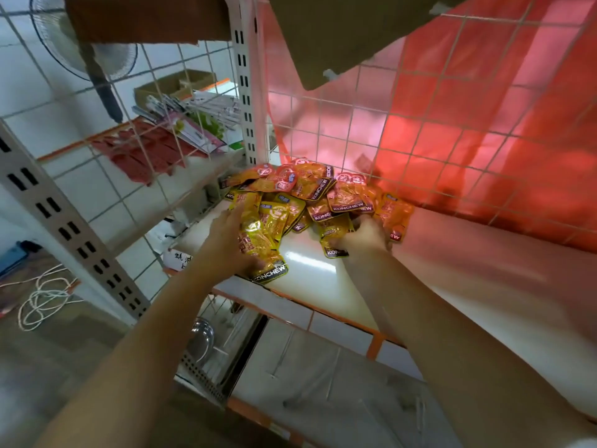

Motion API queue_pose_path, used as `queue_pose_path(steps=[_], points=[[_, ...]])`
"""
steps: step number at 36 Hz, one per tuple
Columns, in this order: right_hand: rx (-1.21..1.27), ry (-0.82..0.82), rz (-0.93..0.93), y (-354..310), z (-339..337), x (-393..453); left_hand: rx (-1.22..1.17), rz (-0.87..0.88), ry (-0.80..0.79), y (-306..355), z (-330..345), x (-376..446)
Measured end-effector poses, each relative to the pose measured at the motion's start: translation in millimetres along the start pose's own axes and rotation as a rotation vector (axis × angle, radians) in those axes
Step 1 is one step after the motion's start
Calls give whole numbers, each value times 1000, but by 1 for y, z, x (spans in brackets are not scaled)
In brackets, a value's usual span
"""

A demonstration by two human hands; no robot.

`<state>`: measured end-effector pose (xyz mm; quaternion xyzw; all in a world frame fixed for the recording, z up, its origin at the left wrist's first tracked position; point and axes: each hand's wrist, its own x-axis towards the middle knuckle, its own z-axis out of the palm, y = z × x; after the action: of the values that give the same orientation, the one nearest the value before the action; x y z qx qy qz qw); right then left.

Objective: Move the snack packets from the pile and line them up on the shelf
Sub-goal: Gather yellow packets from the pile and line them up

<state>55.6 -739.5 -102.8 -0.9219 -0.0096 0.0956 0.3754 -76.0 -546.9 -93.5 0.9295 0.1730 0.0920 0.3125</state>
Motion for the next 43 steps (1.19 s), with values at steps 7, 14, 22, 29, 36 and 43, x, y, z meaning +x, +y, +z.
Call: queue_pose_path(steps=[7, 14, 22, 29, 36, 43], points=[[142, -184, -87, 10, -30, -5, -251, 4, -32, 5, 7, 7], [447, -242, -32, 29, -50, -8, -685, 26, -124, 27, 18, 6], [761, -248, 59, 60, -88, -23, -714, 24, -142, 81, 53, 4], [923, -165, 48, 104, -138, -40, -863, 15, -272, 137, 96, 1], [905, -16, 18, 166, -198, -53, -933, 2, -369, 210, 145, -15], [897, 98, 44, 225, -254, -65, -962, -73, -430, 278, 199, -42]])
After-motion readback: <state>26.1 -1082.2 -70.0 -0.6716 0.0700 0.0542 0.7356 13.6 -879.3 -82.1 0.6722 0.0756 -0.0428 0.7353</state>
